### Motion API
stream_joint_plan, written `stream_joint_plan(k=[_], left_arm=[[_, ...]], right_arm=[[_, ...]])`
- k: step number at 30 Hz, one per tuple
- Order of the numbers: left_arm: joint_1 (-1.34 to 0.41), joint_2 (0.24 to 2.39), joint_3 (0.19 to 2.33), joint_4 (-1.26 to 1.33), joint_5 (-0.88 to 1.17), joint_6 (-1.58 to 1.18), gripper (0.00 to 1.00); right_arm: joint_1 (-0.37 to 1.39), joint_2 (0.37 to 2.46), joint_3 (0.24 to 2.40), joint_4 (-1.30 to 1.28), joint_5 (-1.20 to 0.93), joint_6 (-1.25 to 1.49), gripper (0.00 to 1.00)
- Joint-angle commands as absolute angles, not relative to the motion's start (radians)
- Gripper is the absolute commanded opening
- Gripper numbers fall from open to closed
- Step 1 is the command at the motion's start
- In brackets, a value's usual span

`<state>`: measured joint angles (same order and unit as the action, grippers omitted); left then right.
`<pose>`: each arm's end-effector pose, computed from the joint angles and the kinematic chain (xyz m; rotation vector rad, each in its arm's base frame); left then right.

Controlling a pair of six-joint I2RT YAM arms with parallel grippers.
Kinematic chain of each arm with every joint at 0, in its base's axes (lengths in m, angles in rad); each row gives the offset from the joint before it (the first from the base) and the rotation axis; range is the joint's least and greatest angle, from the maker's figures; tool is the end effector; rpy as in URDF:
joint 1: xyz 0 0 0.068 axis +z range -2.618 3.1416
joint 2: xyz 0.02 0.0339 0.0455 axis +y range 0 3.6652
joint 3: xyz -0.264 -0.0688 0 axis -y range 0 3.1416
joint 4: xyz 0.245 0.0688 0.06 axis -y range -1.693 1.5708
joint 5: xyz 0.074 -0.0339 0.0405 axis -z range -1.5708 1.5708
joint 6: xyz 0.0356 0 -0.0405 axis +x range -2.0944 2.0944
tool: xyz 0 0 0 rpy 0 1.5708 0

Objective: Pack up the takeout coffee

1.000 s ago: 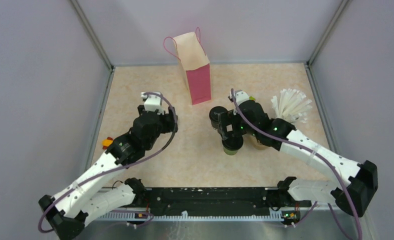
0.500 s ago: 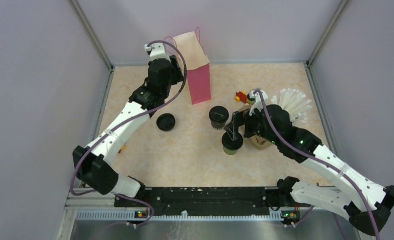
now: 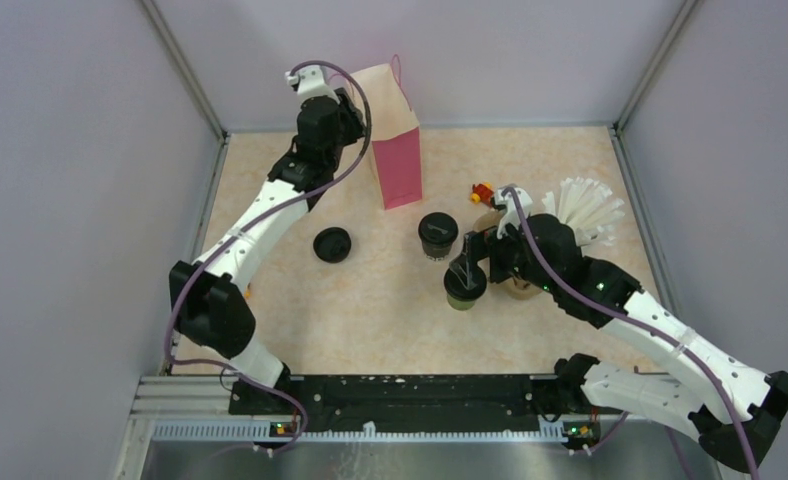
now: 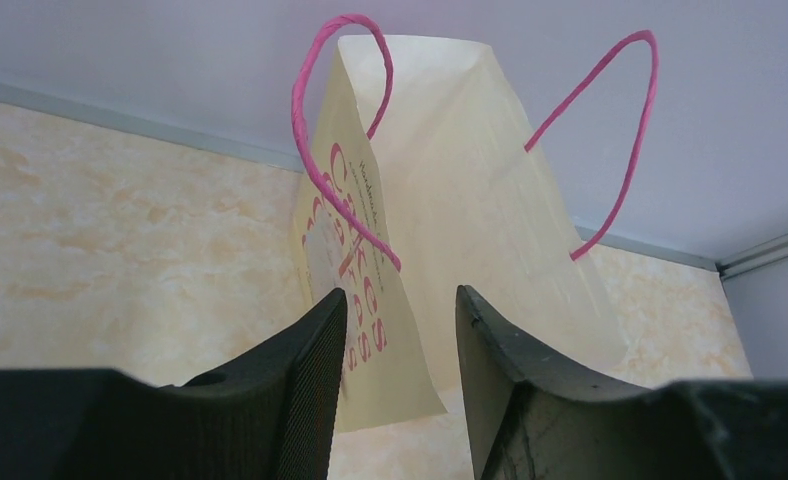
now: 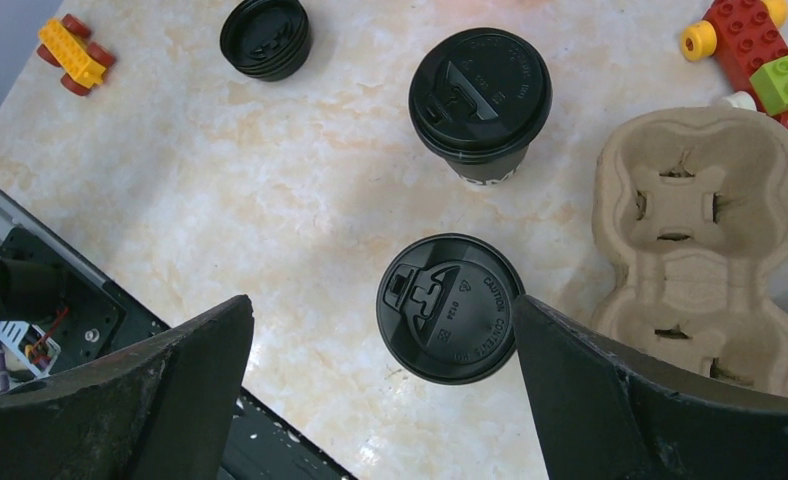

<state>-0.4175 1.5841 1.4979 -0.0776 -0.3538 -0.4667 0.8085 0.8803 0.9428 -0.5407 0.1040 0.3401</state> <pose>0.3512 -0.1423 0.3986 -0.3025 1.7102 -0.3457 0.1337 0.1347 0.3419 -0.4228 2.0587 0.6021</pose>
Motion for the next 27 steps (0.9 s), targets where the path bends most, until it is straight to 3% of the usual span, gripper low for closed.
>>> stream_joint_plan(k=[1,6,10,17,21,27], left_arm=[[-0.395,1.649,1.552,-0.008,-0.293,-0.5,0.5],[-0.393,1.708,1.564,0.06,-0.267,-0.486,0.49],[-0.393,1.736,1.569,0.079,-0.283,-0.465,0.34],[-0.391,1.783,1.615,0.081,-0.272,-0.417,0.31],[-0.391,1.818,1.646,0.059,-0.257,-0.398,0.22],[-0.388,1.8,1.657,0.008,-0.217,-0.356,0.0]], right_arm=[[0.799,0.877,0.967,-0.552,0.106,0.328,0.99],[0.799,0.863,0.969,-0.558,0.125,0.325,0.99],[0.799,0.87,0.954,-0.554,0.125,0.326,0.99],[0.8,0.886,0.93,-0.542,0.121,0.325,0.99],[0.8,0.885,0.93,-0.536,0.121,0.32,0.99],[0.801,0.89,0.947,-0.54,0.146,0.312,0.99]])
